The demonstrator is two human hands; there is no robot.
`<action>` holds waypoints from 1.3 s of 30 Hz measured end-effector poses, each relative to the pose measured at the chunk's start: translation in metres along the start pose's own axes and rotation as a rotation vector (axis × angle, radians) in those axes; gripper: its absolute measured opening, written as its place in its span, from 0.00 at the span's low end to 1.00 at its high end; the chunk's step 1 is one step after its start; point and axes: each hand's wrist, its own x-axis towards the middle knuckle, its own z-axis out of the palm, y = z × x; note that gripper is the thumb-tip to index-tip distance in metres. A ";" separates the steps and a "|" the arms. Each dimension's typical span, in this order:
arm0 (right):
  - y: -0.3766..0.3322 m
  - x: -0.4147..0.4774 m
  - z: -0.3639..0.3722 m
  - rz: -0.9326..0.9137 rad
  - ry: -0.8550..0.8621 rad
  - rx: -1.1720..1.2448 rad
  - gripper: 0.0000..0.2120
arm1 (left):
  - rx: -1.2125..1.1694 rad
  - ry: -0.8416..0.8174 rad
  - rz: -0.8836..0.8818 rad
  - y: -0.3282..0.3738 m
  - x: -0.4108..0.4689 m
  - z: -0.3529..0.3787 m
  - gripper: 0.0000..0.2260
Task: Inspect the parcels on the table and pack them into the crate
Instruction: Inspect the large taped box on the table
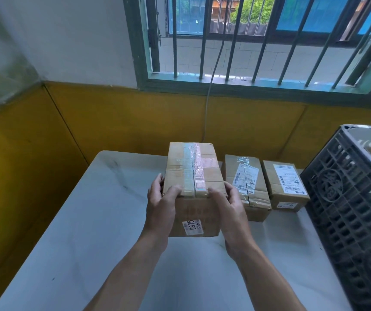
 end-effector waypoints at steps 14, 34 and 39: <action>0.001 0.005 -0.002 0.012 0.035 -0.046 0.21 | 0.081 0.005 0.043 -0.001 0.005 -0.004 0.28; 0.003 0.007 -0.002 -0.073 0.102 -0.116 0.17 | 0.173 0.062 0.082 -0.013 0.010 -0.005 0.27; 0.005 0.005 -0.002 -0.043 0.047 -0.123 0.22 | 0.199 0.064 0.089 -0.014 0.012 -0.006 0.20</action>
